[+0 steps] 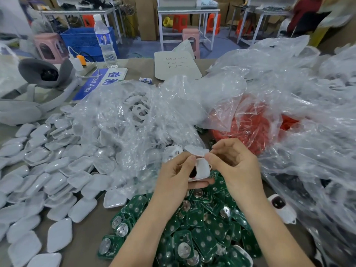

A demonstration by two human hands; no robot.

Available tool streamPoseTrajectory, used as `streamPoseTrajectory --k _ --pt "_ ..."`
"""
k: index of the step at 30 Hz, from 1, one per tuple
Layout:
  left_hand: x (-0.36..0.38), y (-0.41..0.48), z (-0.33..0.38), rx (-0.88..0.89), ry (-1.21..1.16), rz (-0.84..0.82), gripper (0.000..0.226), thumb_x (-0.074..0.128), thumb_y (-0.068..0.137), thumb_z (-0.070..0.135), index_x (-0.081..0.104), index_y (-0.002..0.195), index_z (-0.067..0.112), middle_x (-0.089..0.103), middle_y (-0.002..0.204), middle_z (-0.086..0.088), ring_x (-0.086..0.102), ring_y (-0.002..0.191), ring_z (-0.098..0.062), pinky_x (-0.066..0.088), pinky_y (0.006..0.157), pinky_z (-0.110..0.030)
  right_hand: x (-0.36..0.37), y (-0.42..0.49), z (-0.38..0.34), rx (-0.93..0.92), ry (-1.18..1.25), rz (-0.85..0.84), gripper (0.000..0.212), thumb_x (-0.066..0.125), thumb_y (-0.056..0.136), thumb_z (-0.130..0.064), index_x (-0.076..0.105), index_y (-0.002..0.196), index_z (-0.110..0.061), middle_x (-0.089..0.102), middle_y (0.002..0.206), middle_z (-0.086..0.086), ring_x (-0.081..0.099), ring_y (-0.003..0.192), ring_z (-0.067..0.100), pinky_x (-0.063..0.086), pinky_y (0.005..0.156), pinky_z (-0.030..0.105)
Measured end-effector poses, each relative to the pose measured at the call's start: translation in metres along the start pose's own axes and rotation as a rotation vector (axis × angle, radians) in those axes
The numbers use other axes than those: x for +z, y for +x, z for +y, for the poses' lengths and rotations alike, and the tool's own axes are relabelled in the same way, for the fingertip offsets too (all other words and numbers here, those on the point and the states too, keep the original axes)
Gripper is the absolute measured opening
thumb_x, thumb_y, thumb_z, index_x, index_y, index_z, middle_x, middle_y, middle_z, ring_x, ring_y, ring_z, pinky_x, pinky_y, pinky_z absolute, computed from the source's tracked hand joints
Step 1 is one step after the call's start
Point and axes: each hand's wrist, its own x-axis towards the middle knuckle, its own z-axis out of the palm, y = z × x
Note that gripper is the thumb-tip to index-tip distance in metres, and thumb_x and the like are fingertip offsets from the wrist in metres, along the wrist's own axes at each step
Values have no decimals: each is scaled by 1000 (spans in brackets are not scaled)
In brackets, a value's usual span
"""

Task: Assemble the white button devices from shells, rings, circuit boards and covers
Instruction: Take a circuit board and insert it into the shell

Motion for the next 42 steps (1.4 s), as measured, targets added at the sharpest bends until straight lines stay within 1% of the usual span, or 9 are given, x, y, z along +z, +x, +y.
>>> streamPoseTrajectory --k 9,13,16,21,27,33,36,38,42 --pt "0 -3 2 -14 78 -72 23 47 101 13 69 99 9 75 85 -4 74 73 -32 61 66 -29 -5 2 3 130 33 -50 15 71 81 -8 76 76 -21 72 86 -4 66 75 5 50 67 15" --pt "-4 -3 3 -20 125 -140 17 53 98 12 69 96 10 73 81 -8 72 62 -29 57 54 -24 -9 6 0 222 98 -82 12 71 79 -9 75 73 -18 75 95 -1 69 84 13 52 72 23" --pt "-9 -2 2 -20 235 -192 14 57 96 7 68 95 16 71 74 -5 65 56 -20 46 45 -21 -11 7 0 308 234 -106 20 73 71 3 68 80 -14 74 90 4 67 86 21 55 82 33" --pt "-18 2 0 -53 285 -158 18 67 90 8 58 98 21 64 66 9 54 52 -7 43 50 -13 -26 13 -5 397 429 -71 46 72 56 1 68 99 -14 66 76 5 65 71 14 55 64 22" --pt "-20 4 -1 -14 221 -161 30 69 76 24 71 103 36 57 63 11 41 48 -6 37 48 -16 -28 10 -7 397 431 -183 35 72 63 -7 73 98 -8 72 82 7 68 73 16 57 66 24" --pt "-23 4 1 -33 197 -232 52 79 67 20 68 113 42 72 99 12 65 78 -2 50 69 -15 -28 8 -8 332 222 -138 24 75 62 -17 74 86 -18 74 80 8 61 63 15 50 51 20" --pt "-23 4 3 -47 174 -289 55 79 65 25 68 116 42 71 116 3 64 110 -20 48 100 -39 -29 8 -10 276 138 -154 22 76 62 -22 72 83 -20 74 78 8 53 58 17 45 48 19" --pt "-24 3 5 -49 135 -338 56 77 68 25 66 121 39 68 123 -1 58 121 -29 41 109 -51 -28 7 -12 235 107 -181 17 75 63 -25 72 79 -20 72 72 4 50 53 12 44 48 17" --pt "-25 3 4 -74 101 -419 59 77 74 27 61 130 32 66 124 -11 56 105 -31 44 102 -49 -27 7 -13 183 70 -231 7 76 72 -20 70 75 -23 67 66 1 46 52 13 40 47 18"
